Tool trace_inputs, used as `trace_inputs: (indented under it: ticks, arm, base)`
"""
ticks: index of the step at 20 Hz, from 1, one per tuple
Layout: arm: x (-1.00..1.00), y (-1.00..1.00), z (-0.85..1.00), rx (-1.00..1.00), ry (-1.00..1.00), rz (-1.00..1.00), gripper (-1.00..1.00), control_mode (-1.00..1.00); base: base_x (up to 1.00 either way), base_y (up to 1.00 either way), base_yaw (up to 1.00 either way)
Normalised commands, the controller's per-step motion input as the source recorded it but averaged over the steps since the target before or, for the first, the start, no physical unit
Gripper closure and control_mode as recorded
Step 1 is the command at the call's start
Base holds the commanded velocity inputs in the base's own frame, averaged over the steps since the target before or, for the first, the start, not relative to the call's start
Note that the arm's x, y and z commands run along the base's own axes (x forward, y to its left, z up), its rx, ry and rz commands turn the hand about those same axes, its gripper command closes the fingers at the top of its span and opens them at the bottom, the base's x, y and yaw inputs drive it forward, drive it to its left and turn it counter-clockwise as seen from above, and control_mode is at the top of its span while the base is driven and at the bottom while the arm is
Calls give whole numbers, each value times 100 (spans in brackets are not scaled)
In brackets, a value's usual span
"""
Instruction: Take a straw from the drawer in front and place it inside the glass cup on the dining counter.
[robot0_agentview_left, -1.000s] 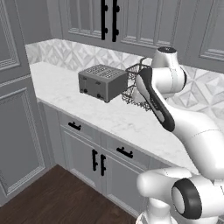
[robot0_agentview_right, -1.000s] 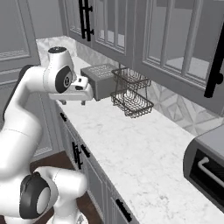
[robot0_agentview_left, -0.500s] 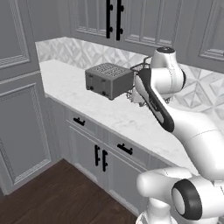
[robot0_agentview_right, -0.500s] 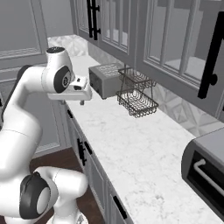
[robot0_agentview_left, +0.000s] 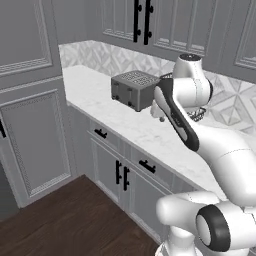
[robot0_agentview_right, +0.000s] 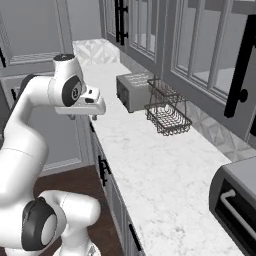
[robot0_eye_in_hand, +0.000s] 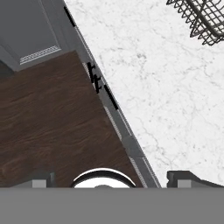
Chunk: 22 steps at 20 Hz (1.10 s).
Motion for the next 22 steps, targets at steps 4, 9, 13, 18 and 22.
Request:
trace_inputs:
  ticks: [4,9,13,18,22]
  arm:
    - [0,0,0,0,0,0,-100,100]
    - [0,0,0,0,0,0,-100,100]
    - [0,0,0,0,0,0,-100,100]
    - [1,3,-37,-12,3,5,-100,-100]
    - [20,71,-100,-53,1,0,-100,-100]
  base:
    - [0,-65,26]
    - [6,-56,23]
    - [13,-47,20]
    - [3,-5,2]
    - [0,0,0]
